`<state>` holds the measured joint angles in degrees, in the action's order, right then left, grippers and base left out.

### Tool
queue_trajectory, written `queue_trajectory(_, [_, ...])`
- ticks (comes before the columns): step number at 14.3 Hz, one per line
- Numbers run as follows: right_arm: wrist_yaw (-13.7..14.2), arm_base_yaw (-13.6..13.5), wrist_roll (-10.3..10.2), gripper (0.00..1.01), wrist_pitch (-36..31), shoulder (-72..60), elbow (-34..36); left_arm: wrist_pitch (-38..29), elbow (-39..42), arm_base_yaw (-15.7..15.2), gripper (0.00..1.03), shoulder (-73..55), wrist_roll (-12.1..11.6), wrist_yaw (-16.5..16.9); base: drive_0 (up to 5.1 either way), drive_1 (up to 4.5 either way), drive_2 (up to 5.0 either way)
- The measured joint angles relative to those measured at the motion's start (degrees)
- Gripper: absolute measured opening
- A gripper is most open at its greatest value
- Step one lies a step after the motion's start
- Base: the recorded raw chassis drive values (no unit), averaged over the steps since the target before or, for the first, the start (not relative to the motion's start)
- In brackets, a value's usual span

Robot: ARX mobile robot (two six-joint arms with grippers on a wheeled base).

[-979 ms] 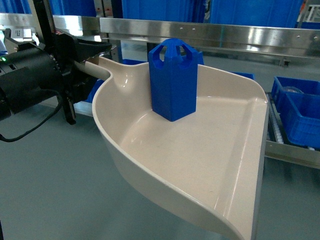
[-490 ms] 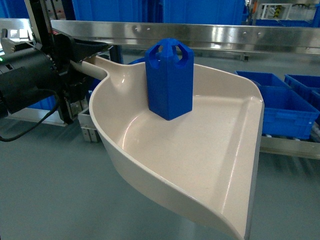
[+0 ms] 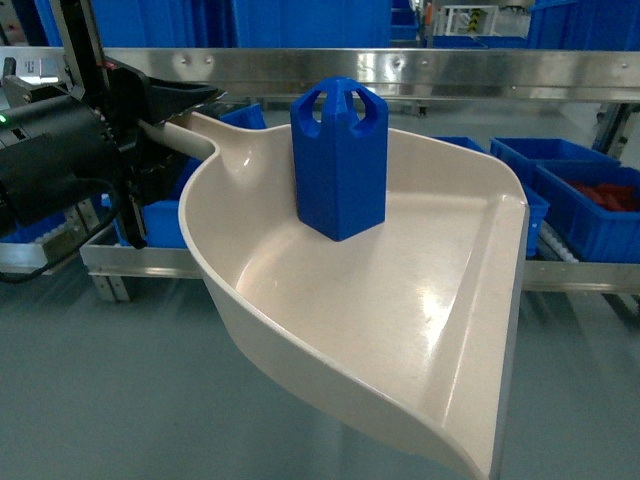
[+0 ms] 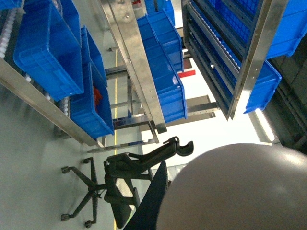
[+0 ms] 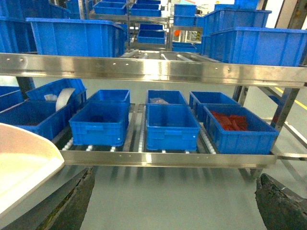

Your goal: Place part in tray to right shelf

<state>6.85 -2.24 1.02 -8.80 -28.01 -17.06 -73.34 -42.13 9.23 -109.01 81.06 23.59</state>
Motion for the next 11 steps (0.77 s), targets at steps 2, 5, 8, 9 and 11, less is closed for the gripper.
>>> queue_trajectory(2, [0.0,0.0,0.0,0.98,0.0,0.0,0.0,0.0,0.0,0.0,0.12,0.0,0.0,0.0,-1.7,-1.71,-1.7])
queue_trajectory(5, [0.0,0.0,0.0,0.98,0.0,0.0,0.0,0.0,0.0,0.1,0.12,0.0,0.0,0.1,-1.6,-1.63,-1.6])
queue_trajectory(8, [0.2,0.0,0.0,0.98,0.0,0.0,0.0,0.0,0.0,0.3,0.12,0.0,0.0,0.3,0.0,0.0,0.0])
queue_trajectory(9, [0.2,0.0,0.0,0.98,0.0,0.0,0.0,0.0,0.0,-0.1,0.12,0.0,0.0,0.0,0.0,0.0,0.0])
queue_trajectory(11, [0.2,0.0,0.0,0.98,0.0,0.0,0.0,0.0,0.0,0.0,0.12,0.0,0.0,0.0,0.0,0.0,0.0])
